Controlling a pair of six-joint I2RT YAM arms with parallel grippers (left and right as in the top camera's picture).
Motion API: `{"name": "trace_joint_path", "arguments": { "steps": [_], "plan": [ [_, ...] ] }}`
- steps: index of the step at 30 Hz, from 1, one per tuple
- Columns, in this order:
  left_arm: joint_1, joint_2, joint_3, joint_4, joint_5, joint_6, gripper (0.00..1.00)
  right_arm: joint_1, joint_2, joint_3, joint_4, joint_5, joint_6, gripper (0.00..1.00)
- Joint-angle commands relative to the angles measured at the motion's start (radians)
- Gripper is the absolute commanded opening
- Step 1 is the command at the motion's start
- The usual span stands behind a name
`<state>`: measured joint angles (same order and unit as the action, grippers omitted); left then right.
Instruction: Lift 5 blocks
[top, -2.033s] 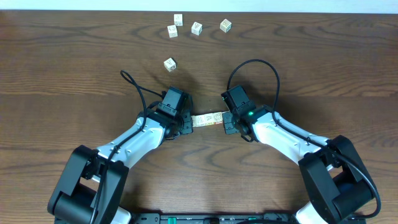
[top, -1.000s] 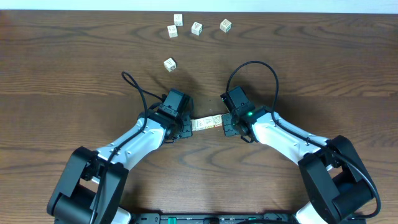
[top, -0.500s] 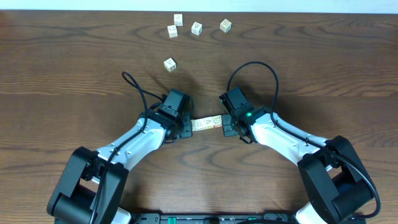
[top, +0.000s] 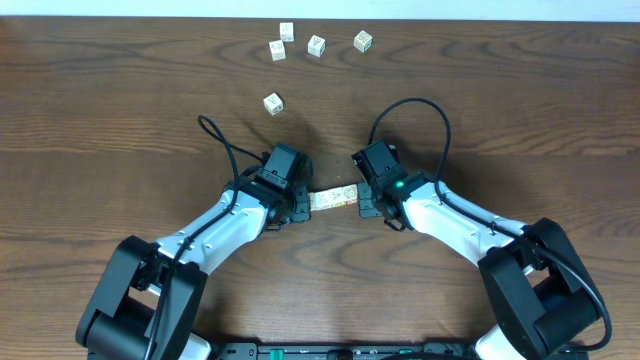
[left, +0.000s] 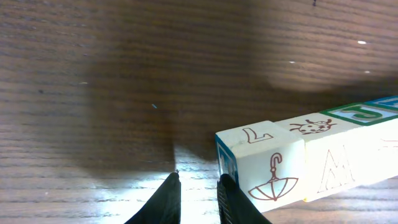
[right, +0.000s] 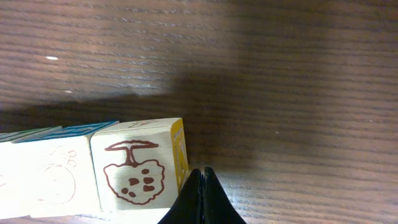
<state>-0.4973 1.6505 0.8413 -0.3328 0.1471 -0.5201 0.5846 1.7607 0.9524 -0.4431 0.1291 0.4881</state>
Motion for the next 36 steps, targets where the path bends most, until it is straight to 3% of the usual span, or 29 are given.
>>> {"name": "trace_joint_path", "arguments": {
  "steps": [1,9,11,13,22,36],
  "plan": [
    [-0.056,-0.037,0.034,0.041,0.176,0.01,0.23,0.062,0.003,0.016,0.005,-0.159,-0.001,0.01],
    [-0.056,-0.037,0.034,0.031,0.142,0.01,0.27,-0.005,-0.01,0.016,-0.026,-0.16,-0.053,0.01],
    [-0.056,-0.037,0.034,0.017,0.116,0.01,0.26,-0.017,-0.01,0.016,-0.031,-0.159,-0.06,0.01],
    [-0.056,-0.037,0.034,0.002,0.091,0.01,0.19,-0.023,-0.01,0.016,-0.037,-0.159,-0.061,0.01],
    [-0.053,-0.037,0.034,-0.032,0.015,0.015,0.19,-0.024,-0.011,0.016,-0.04,-0.16,-0.078,0.01],
    [-0.047,-0.037,0.034,-0.079,-0.188,0.018,0.37,-0.024,-0.011,0.016,-0.04,-0.16,-0.078,0.01]
  ]
}}
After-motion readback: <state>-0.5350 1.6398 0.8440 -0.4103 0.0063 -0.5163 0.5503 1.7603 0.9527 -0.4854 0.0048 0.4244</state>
